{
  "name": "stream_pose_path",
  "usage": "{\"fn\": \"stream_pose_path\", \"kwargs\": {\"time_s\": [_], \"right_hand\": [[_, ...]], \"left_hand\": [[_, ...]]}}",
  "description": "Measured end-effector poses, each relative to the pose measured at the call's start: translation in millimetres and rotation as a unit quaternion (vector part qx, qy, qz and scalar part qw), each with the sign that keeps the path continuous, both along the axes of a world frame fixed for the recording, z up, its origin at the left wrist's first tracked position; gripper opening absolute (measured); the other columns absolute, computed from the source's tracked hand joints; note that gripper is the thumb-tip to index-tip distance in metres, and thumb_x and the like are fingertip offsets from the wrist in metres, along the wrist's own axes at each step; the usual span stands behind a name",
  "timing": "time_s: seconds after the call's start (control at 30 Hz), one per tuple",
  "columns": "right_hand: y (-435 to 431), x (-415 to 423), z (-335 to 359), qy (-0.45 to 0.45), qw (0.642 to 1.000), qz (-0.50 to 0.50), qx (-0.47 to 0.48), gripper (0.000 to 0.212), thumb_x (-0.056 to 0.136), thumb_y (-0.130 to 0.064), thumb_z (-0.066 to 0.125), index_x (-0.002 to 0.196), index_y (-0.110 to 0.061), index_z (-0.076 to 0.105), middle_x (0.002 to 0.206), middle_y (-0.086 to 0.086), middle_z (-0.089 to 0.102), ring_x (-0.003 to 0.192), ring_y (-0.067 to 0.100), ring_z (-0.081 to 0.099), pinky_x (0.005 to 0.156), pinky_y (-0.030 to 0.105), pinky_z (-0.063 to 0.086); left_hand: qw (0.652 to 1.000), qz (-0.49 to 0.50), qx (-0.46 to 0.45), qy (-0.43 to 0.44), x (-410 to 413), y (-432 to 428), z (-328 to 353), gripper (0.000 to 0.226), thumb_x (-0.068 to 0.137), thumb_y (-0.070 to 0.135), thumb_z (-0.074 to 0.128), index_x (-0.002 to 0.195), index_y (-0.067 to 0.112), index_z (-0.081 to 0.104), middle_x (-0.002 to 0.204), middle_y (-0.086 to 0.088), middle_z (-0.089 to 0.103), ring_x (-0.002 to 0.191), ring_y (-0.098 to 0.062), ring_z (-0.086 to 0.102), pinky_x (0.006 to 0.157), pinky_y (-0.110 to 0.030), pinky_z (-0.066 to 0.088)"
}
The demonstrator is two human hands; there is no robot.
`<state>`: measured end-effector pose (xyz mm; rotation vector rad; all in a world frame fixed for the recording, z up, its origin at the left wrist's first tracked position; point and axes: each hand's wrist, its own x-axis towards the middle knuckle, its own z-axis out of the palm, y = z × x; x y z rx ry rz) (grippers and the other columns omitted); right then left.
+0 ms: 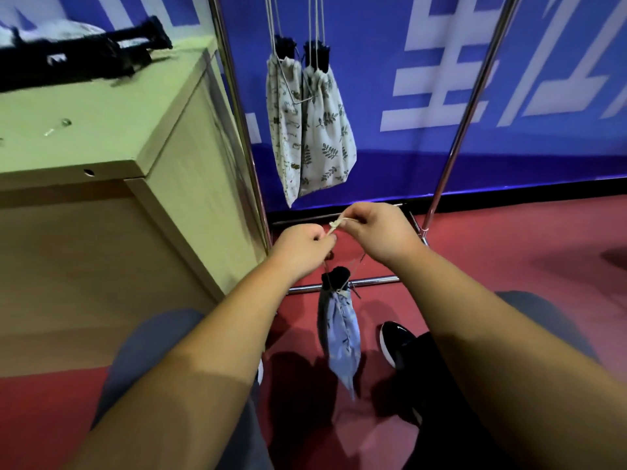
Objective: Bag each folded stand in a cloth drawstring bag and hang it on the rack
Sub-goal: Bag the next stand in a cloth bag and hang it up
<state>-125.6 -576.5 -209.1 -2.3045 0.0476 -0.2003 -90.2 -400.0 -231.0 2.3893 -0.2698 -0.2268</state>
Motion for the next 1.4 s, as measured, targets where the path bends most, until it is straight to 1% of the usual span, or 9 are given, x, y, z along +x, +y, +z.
{"fn": "stream_pose_path", "kwargs": {"time_s": [0.17, 0.37, 0.47, 0.57, 0.83, 1.03, 1.17, 1.27, 1.4], "right_hand": [[-8, -23, 40, 0.047, 0.998, -0.018, 0.04, 0.007, 0.092, -0.026, 0.079, 0.087, -0.024, 0.082, 0.071, -0.007, 0.073, 0.06, -0.002, 0.059, 0.058, 0.014, 0.043], [-16, -23, 114, 0.051, 0.977, -0.031, 0.207, 0.007, 0.08, -0.018, 0.078, 0.081, -0.012, 0.081, 0.096, 0.018, 0.079, 0.077, 0.02, 0.061, 0.075, 0.041, 0.053], [-18, -18, 147, 0.04, 0.96, 0.002, 0.278, 0.003, 0.081, -0.011, 0.078, 0.079, -0.012, 0.08, 0.09, 0.015, 0.074, 0.084, 0.024, 0.061, 0.086, 0.047, 0.058], [-25, -15, 176, 0.024, 0.95, 0.023, 0.31, 0.006, 0.091, -0.005, 0.075, 0.087, -0.009, 0.078, 0.083, 0.012, 0.066, 0.076, 0.02, 0.055, 0.078, 0.038, 0.06], [-49, -2, 219, -0.055, 0.944, 0.004, 0.325, 0.018, 0.095, -0.007, 0.075, 0.079, -0.014, 0.08, 0.093, 0.021, 0.071, 0.084, 0.024, 0.059, 0.095, 0.052, 0.062], [-61, 21, 262, -0.143, 0.953, -0.064, 0.259, 0.008, 0.097, -0.017, 0.075, 0.091, -0.013, 0.081, 0.082, 0.008, 0.075, 0.077, 0.017, 0.067, 0.085, 0.055, 0.063], [-64, 42, 286, -0.202, 0.951, -0.114, 0.206, 0.014, 0.094, -0.023, 0.073, 0.083, -0.022, 0.082, 0.078, 0.004, 0.078, 0.086, 0.034, 0.075, 0.079, 0.059, 0.063], [-73, 63, 299, -0.224, 0.95, -0.128, 0.176, 0.014, 0.096, -0.027, 0.072, 0.085, -0.026, 0.081, 0.077, -0.002, 0.078, 0.083, 0.025, 0.075, 0.077, 0.049, 0.064], [-86, 94, 309, -0.25, 0.949, -0.151, 0.122, 0.013, 0.099, -0.033, 0.07, 0.091, -0.028, 0.078, 0.082, -0.005, 0.076, 0.066, 0.011, 0.062, 0.059, 0.029, 0.045]], "left_hand": [[0.999, -0.03, 0.009, -0.044, -16, 0, 38, 0.041, 0.097, 0.046, 0.066, 0.072, 0.014, 0.06, 0.069, 0.0, 0.066, 0.068, -0.022, 0.06, 0.066, -0.036, 0.048], [0.993, -0.062, 0.014, -0.103, -17, -8, 120, 0.039, 0.097, 0.05, 0.066, 0.074, 0.02, 0.063, 0.067, 0.002, 0.069, 0.066, -0.019, 0.064, 0.064, -0.034, 0.051], [0.994, -0.066, -0.075, -0.055, -13, -14, 162, 0.029, 0.099, 0.035, 0.069, 0.076, 0.019, 0.065, 0.068, -0.002, 0.076, 0.067, -0.022, 0.074, 0.071, -0.038, 0.063], [0.985, -0.078, -0.151, -0.011, -6, -17, 199, 0.022, 0.1, 0.025, 0.071, 0.086, 0.01, 0.065, 0.076, -0.013, 0.078, 0.069, -0.024, 0.075, 0.079, -0.051, 0.065], [0.982, -0.06, -0.158, -0.09, 12, -41, 252, 0.022, 0.1, 0.024, 0.071, 0.091, 0.004, 0.067, 0.077, -0.015, 0.076, 0.069, -0.023, 0.076, 0.068, -0.043, 0.067], [0.964, -0.037, -0.264, -0.012, 36, -79, 289, 0.021, 0.104, 0.027, 0.065, 0.093, 0.01, 0.062, 0.079, -0.012, 0.066, 0.076, -0.025, 0.078, 0.071, -0.047, 0.065], [0.95, -0.04, -0.31, 0.005, 60, -102, 314, 0.017, 0.106, 0.023, 0.06, 0.098, 0.009, 0.062, 0.086, -0.016, 0.067, 0.077, -0.029, 0.074, 0.074, -0.045, 0.065], [0.939, -0.032, -0.343, 0.022, 83, -112, 328, 0.015, 0.105, 0.022, 0.064, 0.096, 0.009, 0.064, 0.088, -0.016, 0.07, 0.08, -0.029, 0.074, 0.082, -0.05, 0.065], [0.949, 0.013, -0.299, -0.101, 114, -121, 340, 0.019, 0.097, 0.025, 0.075, 0.084, 0.013, 0.067, 0.085, -0.013, 0.077, 0.076, -0.023, 0.08, 0.065, -0.046, 0.067]]}}
